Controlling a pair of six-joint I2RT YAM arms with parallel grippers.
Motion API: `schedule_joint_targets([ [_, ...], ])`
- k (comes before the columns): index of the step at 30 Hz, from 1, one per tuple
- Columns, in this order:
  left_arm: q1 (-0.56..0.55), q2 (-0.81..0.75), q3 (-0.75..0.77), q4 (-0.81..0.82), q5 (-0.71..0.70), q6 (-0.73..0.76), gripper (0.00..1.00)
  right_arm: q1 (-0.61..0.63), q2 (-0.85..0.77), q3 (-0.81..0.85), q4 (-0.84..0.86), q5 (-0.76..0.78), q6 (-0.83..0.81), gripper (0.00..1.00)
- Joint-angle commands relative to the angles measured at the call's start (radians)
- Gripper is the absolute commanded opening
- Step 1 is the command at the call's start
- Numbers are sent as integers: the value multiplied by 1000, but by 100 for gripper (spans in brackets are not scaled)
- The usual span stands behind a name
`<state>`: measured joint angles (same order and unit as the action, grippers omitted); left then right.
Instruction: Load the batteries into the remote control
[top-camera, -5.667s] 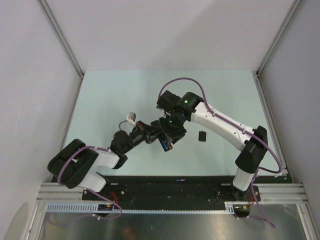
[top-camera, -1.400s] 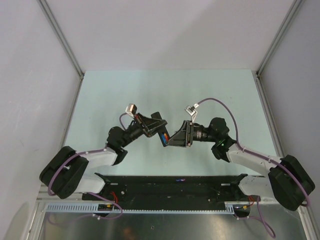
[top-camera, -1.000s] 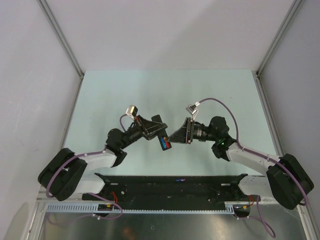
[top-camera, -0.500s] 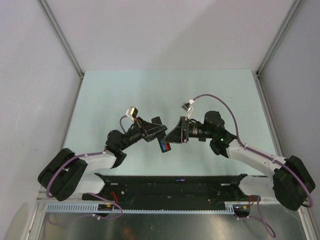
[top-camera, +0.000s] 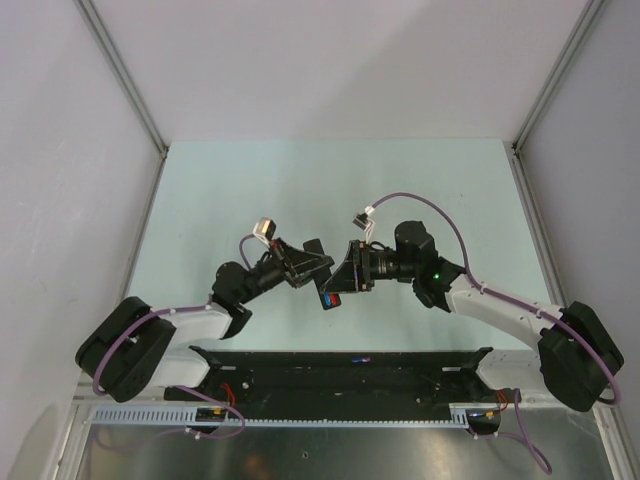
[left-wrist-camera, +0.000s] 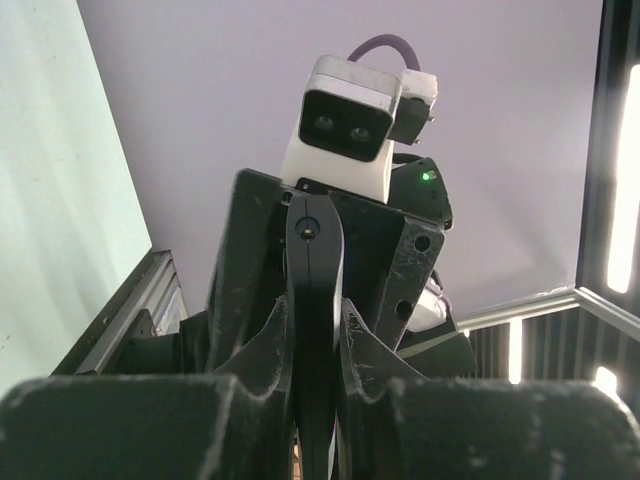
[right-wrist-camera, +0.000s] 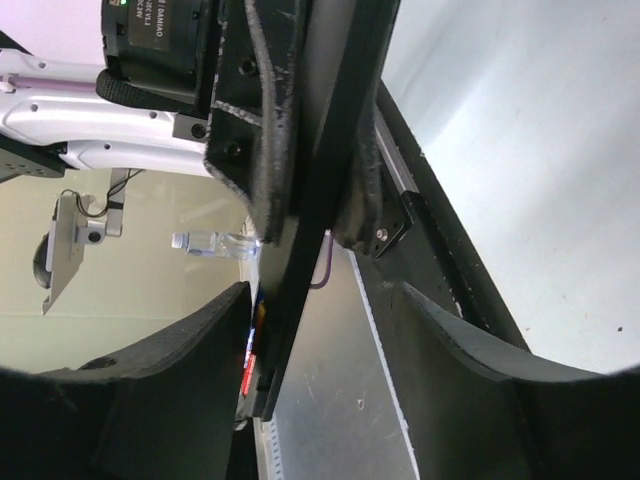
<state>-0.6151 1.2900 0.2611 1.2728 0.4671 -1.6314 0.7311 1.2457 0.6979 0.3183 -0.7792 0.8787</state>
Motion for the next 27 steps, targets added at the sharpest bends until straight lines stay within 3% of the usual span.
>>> schedule_joint_targets([
  [1, -5, -28, 0, 359, 8, 2, 0, -4, -6, 28, -2, 5, -9, 75],
  [5, -3, 2, -16, 359, 8, 30, 0, -30, -64, 55, -39, 15, -27, 96],
  [7, 2, 32, -23, 359, 7, 44, 0, -53, -119, 81, -120, 26, -56, 100],
  [10, 9, 66, -51, 359, -4, 79, 0, -116, -204, 116, -307, 113, -164, 100],
  [13, 20, 74, -80, 359, -19, 113, 0, -166, -252, 127, -562, 396, -305, 97],
  [14, 21, 71, -86, 359, -19, 119, 0, -170, -255, 127, -618, 595, -331, 96],
  [17, 23, 63, -100, 356, -10, 130, 0, -171, -182, 126, -789, 858, -389, 92],
  [20, 25, 48, -112, 353, 5, 137, 0, -171, -109, 123, -821, 980, -389, 90],
  [27, 23, -26, -137, 289, 2, 200, 0, -179, 81, 126, -771, 1103, -305, 89],
])
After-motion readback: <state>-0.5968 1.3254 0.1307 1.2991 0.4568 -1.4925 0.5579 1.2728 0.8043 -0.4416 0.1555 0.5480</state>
